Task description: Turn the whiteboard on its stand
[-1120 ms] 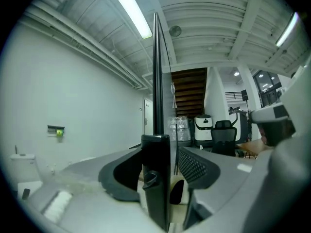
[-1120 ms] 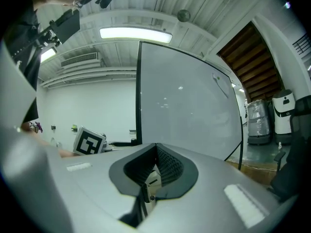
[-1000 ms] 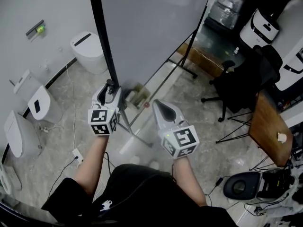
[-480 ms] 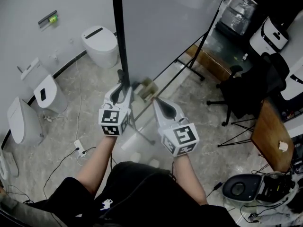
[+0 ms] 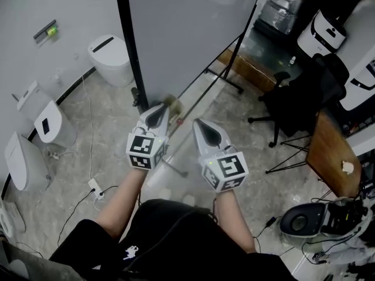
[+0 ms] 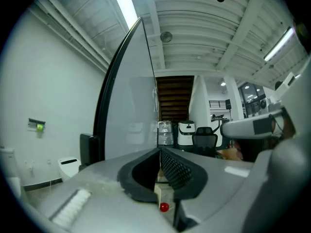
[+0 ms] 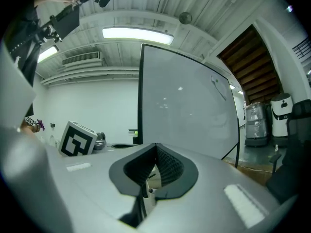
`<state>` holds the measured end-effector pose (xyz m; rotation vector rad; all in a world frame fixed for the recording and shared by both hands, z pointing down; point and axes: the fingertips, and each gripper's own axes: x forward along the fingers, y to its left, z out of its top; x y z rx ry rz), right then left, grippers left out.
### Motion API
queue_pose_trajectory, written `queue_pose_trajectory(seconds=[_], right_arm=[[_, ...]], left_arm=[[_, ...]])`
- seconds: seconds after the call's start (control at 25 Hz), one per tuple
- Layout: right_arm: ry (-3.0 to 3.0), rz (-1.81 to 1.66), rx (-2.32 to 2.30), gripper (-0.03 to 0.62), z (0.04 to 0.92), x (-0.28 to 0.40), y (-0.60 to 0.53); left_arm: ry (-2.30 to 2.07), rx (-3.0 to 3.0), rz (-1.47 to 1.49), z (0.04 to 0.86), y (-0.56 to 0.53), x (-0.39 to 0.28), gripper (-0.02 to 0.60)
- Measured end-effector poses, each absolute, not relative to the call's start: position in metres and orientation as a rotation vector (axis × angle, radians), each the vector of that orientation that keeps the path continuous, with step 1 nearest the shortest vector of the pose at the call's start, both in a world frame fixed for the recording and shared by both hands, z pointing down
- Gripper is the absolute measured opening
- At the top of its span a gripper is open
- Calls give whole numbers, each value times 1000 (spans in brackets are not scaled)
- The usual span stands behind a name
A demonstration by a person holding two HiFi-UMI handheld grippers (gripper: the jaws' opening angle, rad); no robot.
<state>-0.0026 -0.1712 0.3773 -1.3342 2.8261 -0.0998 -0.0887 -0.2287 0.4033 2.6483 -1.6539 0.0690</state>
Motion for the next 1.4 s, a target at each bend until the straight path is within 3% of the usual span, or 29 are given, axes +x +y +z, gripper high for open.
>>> queue_pose_trajectory(seconds=[0.72, 1.4], right_arm=[[2644, -93, -1600, 8, 381, 73, -170], [2645, -68, -1603, 8, 380, 65, -181]], left_arm=[[-1358, 2825, 47, 413, -232, -13, 6], [-1341, 2846, 65, 416, -242, -17, 5]])
